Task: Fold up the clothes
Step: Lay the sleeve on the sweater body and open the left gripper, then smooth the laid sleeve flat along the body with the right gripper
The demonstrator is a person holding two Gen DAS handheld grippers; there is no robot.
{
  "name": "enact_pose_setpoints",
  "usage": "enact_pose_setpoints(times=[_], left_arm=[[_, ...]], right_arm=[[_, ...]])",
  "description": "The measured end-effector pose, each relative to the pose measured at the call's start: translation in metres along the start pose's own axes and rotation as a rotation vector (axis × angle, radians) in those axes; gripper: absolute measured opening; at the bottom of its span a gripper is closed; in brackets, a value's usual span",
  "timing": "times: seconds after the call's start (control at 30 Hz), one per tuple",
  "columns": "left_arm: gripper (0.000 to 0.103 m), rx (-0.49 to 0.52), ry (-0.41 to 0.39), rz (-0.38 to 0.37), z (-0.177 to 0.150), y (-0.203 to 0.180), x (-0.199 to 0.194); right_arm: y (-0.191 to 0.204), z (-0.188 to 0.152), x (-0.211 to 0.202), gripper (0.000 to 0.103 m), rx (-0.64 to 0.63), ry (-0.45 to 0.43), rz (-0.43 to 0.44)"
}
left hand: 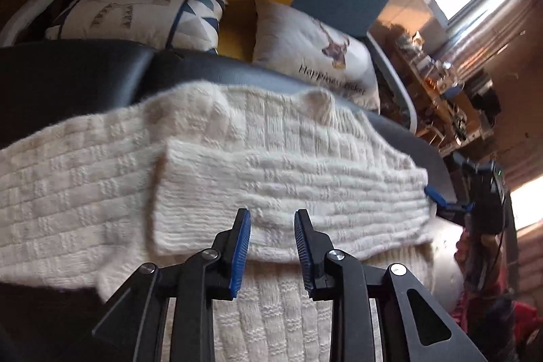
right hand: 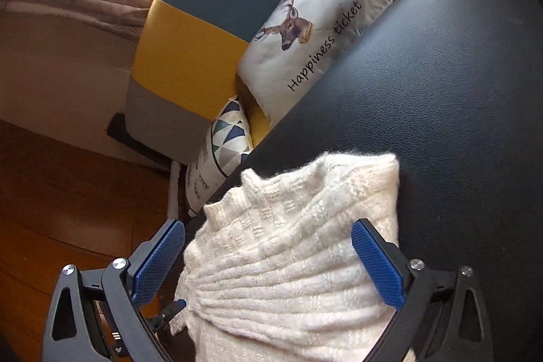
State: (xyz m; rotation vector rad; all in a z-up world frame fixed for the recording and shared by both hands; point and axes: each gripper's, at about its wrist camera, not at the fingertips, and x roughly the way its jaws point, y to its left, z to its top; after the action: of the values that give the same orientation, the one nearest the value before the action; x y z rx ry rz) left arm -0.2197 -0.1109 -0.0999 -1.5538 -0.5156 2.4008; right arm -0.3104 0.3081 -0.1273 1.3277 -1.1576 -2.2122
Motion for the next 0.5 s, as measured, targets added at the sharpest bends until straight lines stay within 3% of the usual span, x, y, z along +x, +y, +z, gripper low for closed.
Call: enact_pose_setpoints(times=[0.03, 0.17, 0.27, 0.37, 0.43, 0.5], left_arm=[[0.027, 0.008, 0.029, 0.021, -0.005, -0.003, 0.012], [0.027, 0.014, -0.001, 0.017, -0.012, -0.007, 0.010], [0.028, 0.009, -0.014, -0.005, -0.013, -0.011, 0.002], [0.029, 0.032, -0.047, -0.010, -0.014, -0.020, -0.006], [0.030, 0.034, -0.041, -0.005, -0.015, -0.021, -0.002], [0.030, 0.032, -0.031, 0.003, -0.015, -0.021, 0.003]], right_arm=[[-0.003, 0.003, 0.007, 0.101, -0.026, 0.009, -0.015], [0.001, 0.007, 0.014, 0.076, -0.155, 0.016, -0.112], [0.012, 0.003, 0.003, 0.075, -0.212, 0.025, -0.141], [0.026, -0.014, -0.016, 0.075, -0.278, 0.048, -0.100], [0.034, -0.032, -0.021, 0.075, -0.322, 0.114, -0.038], [0.036, -0.050, -0.019, 0.075, -0.357, 0.181, -0.032]])
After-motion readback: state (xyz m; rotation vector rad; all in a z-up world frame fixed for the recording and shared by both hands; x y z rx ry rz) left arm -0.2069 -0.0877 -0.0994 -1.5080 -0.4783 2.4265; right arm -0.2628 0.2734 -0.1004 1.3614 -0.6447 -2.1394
